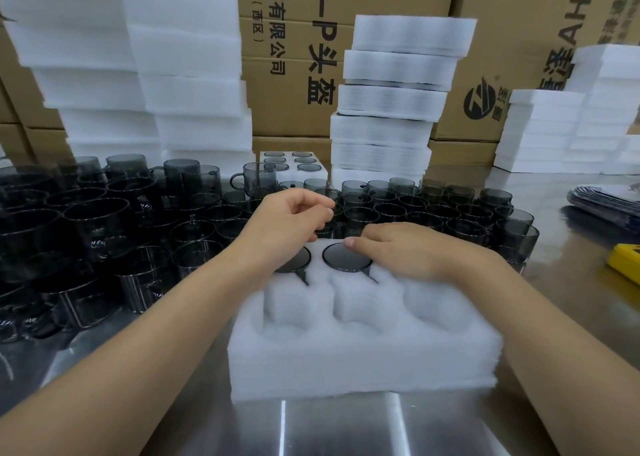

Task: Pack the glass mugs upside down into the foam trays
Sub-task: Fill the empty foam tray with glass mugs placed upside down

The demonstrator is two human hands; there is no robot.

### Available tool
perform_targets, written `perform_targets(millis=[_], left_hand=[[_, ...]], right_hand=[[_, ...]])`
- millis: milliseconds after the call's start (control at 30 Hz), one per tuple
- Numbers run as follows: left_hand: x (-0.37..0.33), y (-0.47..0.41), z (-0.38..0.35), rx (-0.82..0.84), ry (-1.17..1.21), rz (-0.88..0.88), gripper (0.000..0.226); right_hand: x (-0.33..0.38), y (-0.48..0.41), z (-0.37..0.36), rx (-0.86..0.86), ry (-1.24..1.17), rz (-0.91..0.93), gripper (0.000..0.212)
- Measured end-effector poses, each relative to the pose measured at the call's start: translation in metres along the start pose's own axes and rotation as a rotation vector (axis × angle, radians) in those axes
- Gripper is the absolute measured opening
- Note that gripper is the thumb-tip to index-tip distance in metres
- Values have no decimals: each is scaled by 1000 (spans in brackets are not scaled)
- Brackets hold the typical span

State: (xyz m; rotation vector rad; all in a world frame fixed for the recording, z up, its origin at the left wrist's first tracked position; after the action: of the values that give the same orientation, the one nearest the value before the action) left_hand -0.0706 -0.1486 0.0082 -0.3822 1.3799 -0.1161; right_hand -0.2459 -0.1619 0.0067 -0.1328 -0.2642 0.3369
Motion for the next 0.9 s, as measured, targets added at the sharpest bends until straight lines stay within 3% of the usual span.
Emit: perform_targets(millis=[267,433,500,633,900], left_hand=[[-1,0,-1,44,-13,-2,14],[-1,1,-1,47,-16,-3,15],[-1,1,-1,49,-16,-4,15],[-1,1,-1,52,-24,-3,13],[-1,2,-1,61,-27,-3,15]], right_hand=[[-6,3,20,-235,-101,-68,55],[-45,8,51,-585,-53,-280,24],[-62,7,54,-528,30,-414,24],[-73,6,40,-86,198,-531,22],[-86,2,31,-112,229,-584,20]])
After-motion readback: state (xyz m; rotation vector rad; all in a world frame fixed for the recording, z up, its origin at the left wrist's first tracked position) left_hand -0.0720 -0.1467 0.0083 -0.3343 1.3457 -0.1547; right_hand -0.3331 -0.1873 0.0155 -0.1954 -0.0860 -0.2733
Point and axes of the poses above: each hand's wrist, its own y-axis away from the middle knuckle, its own z-axis out of the back of the hand, x = y × z, the point moved 2 cm from there along -y, towards the middle knuckle, and after that the axes turned 11 degrees about -x, right-handed, at the moved point
